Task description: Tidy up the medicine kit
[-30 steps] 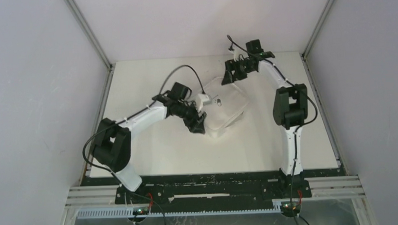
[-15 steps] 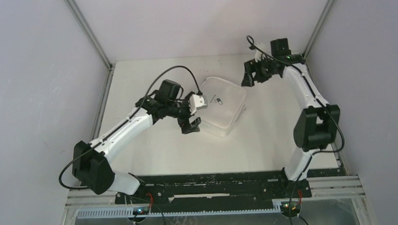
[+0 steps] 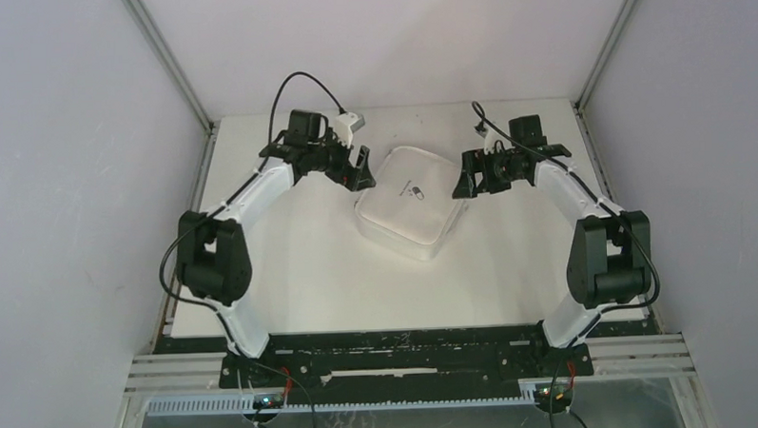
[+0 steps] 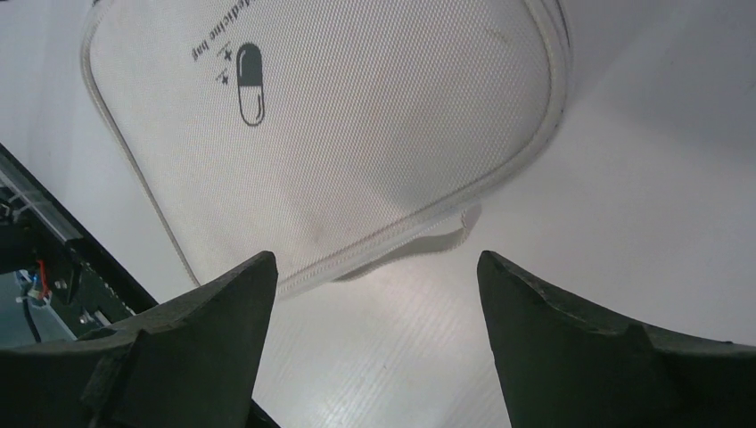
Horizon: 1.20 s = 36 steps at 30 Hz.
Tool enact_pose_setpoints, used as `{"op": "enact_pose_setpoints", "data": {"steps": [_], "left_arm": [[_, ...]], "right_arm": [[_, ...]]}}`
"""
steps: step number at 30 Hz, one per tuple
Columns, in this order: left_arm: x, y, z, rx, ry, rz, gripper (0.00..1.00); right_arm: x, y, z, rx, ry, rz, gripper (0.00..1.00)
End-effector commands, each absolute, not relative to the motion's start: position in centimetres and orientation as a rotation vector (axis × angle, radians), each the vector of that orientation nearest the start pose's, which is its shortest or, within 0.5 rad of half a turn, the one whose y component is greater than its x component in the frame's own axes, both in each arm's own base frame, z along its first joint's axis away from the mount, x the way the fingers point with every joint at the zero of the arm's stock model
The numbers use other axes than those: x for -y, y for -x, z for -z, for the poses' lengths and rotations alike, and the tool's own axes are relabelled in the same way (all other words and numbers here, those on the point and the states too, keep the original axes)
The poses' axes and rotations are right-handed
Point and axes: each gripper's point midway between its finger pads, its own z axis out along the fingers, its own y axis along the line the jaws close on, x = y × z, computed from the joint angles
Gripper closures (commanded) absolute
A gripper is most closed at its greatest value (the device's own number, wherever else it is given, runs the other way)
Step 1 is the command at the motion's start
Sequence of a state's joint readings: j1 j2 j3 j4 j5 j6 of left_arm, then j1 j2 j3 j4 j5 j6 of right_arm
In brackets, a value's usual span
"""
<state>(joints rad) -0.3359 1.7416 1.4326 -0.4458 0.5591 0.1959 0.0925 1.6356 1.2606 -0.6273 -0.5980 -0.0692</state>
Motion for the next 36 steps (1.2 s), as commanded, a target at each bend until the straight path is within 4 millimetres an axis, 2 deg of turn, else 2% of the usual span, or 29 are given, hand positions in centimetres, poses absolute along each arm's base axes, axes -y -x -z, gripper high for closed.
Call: {"op": "enact_pose_setpoints", "data": {"steps": [1, 5, 11, 17, 18, 26, 28, 31, 33, 36], "left_arm": [[25.8, -42.7, -18.7, -2.102, -0.736, 0.885, 0.02], [27.1, -43.4, -17.0, -2.146, -0.672, 0.989, 0.02], [28.0, -40.9, -14.4, -2.199, -0.712, 1.072, 0.12], [27.8, -36.1, -12.6, -2.231, -0.84, 1.132, 0.23], [27.6, -35.1, -12.4, -2.233, -0.873, 1.135, 0.24], [27.2, -27.8, -11.5, -2.108, -1.274, 1.06, 0.24], [28.0, -25.3, -11.3, -2.052, -1.423, 1.043, 0.23], [28.0, -22.6, -11.4, -1.953, -1.602, 0.996, 0.21], [27.8, -21.6, -12.2, -1.881, -1.675, 0.965, 0.19], [27.2, -22.1, -14.0, -1.818, -1.68, 0.869, 0.15]], "right_arm": [[-15.4, -38.0, -13.9, -2.377, 0.387, -0.867, 0.18], [-16.6, -38.8, -12.8, -2.389, 0.372, -0.912, 0.18], [-17.5, -40.0, -12.1, -2.406, 0.365, -0.951, 0.2], [-19.2, -41.6, -13.1, -2.364, 0.445, -0.994, 0.24], [-19.6, -42.1, -13.8, -2.344, 0.475, -0.996, 0.24], [-23.5, -45.0, -15.2, -2.287, 0.658, -1.059, 0.25], [-24.0, -45.8, -15.5, -2.286, 0.699, -1.041, 0.25], [-23.7, -46.8, -16.4, -2.279, 0.746, -0.968, 0.23], [-22.6, -47.3, -17.3, -2.267, 0.764, -0.874, 0.22], [-20.4, -47.4, -19.0, -2.243, 0.761, -0.766, 0.2]]}}
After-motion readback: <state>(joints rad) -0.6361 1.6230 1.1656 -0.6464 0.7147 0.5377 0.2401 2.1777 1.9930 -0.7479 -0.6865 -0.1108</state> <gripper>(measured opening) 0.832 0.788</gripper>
